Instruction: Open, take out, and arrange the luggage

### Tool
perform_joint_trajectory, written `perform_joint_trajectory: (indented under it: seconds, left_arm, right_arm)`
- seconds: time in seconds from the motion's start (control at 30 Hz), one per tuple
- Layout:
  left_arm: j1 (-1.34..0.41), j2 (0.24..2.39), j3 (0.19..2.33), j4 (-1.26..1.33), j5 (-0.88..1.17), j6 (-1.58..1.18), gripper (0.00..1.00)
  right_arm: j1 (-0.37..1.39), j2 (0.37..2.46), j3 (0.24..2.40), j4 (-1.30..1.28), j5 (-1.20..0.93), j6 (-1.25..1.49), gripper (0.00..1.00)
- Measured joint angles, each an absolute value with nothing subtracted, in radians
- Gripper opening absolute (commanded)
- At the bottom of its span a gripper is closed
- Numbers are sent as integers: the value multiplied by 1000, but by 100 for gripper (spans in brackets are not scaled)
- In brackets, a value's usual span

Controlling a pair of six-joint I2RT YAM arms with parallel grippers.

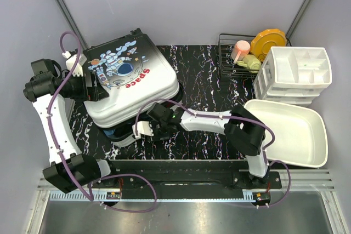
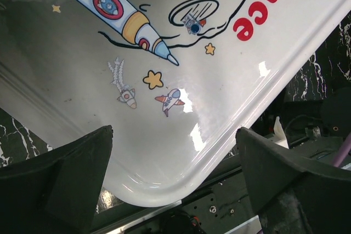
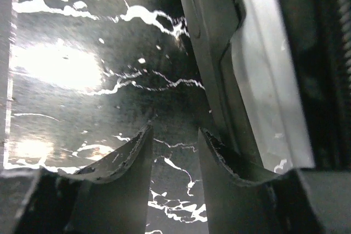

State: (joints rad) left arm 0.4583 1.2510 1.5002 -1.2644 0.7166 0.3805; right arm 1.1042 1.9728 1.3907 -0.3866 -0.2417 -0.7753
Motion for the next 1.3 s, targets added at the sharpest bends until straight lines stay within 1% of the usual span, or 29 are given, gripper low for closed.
perform_joint_trajectory:
  seconds: [0.07,0.17,0.27,0.43,0.57,0.67,0.8,0.83,0.87,0.97,1.0,1.07,1.1,1.13,1.3]
  left_arm:
    - [458,1251,1493,-1264,717,380,99]
    - [458,1251,1486,-1262,723,381,99]
    - [458,1251,1478,-1264,729,381,99]
    - [458,1251,1477,-1262,737,380,99]
    - [458,1251,1477,-1261,738,379,99]
    - [458,1251,1477,-1261,739,376,99]
    - [458,1253,1477,-1262,739,373,99]
    - [458,1254,1478,-1262,739,373,99]
    - [458,1258,1480,-1263,738,373,99]
    - [458,1269,1484,-1262,738,373,99]
    - [458,1272,1484,-1262,738,374,99]
    - [458,1279,1484,-1262,739,373,99]
    - [458,1282,1484,-1261,739,372,99]
    - [458,1284,1484,-1260,739,369,99]
    - [458,1290,1484,-1253,746,361,99]
  right_arm:
    - [1102,1970,1359,-365,-201,-801,52]
    - [1097,1944,1291,-348,-176,-820,53]
    - [1092,1859,1226,-358,-195,-823,55]
    - [1091,1728,1257,-343,-250,-822,58]
    - [1092,1747,1327,-311,-266,-823,58]
    - [1098,1816,1378,-300,-267,-833,57]
    - [1106,1865,1419,-336,-255,-861,55]
    - [1106,1866,1419,-339,-251,-871,52]
    - [1107,1866,1419,-339,-249,-884,44]
    - [1106,1857,1400,-315,-236,-919,33]
    - [1105,1850,1384,-297,-235,-932,26]
    - [1100,1830,1341,-252,-233,-957,15]
    - [1096,1820,1318,-238,-235,-963,1]
    - [1090,1817,1301,-235,-234,-968,0]
    - [1019,1823,1211,-314,-219,-974,0]
